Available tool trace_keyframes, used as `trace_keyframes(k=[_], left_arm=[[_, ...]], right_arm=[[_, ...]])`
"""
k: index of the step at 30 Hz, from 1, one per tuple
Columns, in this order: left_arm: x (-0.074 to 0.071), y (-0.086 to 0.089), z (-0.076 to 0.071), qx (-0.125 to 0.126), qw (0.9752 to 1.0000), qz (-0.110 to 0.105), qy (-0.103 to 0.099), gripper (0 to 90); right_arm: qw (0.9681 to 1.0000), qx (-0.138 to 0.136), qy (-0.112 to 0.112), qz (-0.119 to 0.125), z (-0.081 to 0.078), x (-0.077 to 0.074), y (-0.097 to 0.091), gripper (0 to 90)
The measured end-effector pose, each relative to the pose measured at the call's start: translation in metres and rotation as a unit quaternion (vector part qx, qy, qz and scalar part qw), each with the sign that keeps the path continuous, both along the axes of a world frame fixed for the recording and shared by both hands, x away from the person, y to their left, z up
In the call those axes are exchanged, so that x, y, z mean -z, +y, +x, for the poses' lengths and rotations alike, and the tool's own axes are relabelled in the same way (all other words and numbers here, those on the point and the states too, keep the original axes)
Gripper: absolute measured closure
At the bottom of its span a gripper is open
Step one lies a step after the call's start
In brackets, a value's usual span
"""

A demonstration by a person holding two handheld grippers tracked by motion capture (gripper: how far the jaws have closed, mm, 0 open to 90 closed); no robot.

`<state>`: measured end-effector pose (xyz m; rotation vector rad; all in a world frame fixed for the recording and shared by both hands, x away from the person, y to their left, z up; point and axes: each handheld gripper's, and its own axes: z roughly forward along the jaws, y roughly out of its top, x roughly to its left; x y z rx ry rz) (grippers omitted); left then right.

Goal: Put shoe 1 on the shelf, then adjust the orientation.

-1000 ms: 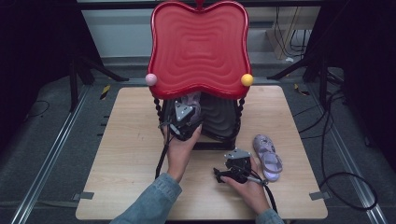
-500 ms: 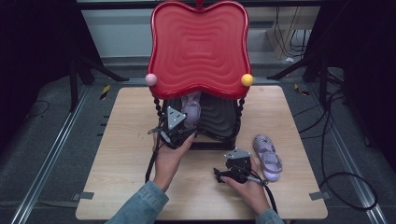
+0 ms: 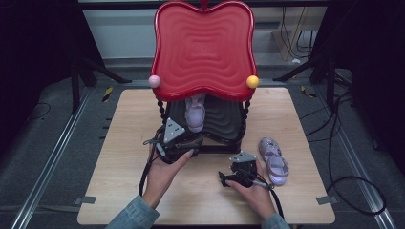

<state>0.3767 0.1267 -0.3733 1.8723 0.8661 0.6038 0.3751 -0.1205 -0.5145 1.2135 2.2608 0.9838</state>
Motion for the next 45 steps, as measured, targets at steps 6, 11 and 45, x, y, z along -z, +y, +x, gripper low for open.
trace_keyframes(k=[6, 11, 45], left_arm=[[0.012, 0.02, -0.015, -0.001, 0.9999, 0.0, 0.012, 12.7], [0.055, 0.055, -0.015, -0.041, 0.9981, 0.022, 0.041, 9.2], [0.114, 0.103, 0.004, -0.111, 0.9876, 0.07, 0.086, 10.2]], right_arm=[[1.0, 0.007, 0.005, -0.002, -0.002, -0.002, 0.001, 10.6], [0.9998, 0.006, -0.013, -0.011, -0.014, -0.033, -0.005, 21.1], [0.9718, 0.118, 0.191, -0.072, 0.014, -0.083, -0.152, 64.9]])
